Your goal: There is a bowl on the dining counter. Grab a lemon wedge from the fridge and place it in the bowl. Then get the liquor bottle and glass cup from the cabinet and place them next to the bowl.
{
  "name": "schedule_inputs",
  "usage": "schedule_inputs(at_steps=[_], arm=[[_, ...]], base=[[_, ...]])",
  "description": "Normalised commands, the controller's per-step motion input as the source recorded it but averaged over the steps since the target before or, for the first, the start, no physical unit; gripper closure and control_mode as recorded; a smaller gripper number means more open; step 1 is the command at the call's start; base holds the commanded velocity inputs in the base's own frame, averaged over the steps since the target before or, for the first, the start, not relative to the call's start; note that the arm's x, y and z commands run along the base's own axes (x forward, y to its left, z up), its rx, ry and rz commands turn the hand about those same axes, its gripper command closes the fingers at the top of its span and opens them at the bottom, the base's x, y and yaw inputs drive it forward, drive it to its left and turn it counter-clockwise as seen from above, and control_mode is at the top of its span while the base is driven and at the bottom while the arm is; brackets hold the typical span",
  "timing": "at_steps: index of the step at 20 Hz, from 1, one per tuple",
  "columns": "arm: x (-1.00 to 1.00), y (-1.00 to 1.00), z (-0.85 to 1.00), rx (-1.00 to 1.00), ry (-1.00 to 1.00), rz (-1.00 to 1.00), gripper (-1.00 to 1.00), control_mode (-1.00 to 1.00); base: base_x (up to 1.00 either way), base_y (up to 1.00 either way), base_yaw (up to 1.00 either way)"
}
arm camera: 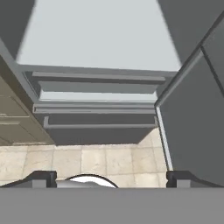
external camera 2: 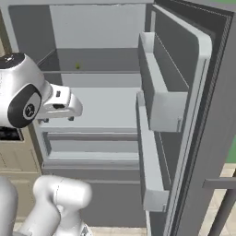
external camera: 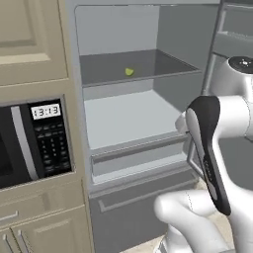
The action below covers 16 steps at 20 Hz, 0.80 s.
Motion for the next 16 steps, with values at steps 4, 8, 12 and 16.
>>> schedule_inputs(at_steps=[4,8,12,16], arm=[[0.0,0.0,0.0,0.0,0.0,0.0,-1.0,1.0],[0.0,0.0,0.0,0.0,0.0,0.0,-1.0,1.0],[0.0,0.0,0.0,0.0,0.0,0.0,-1.0,1.0],[0.0,0.0,0.07,0.01,0.0,0.03,-1.0,-1.0]], base=[[0.66,-0.01,0.34],[0.94,0.0,0.28],[0.92,0.0,0.2],[0.28,0.0,0.11]])
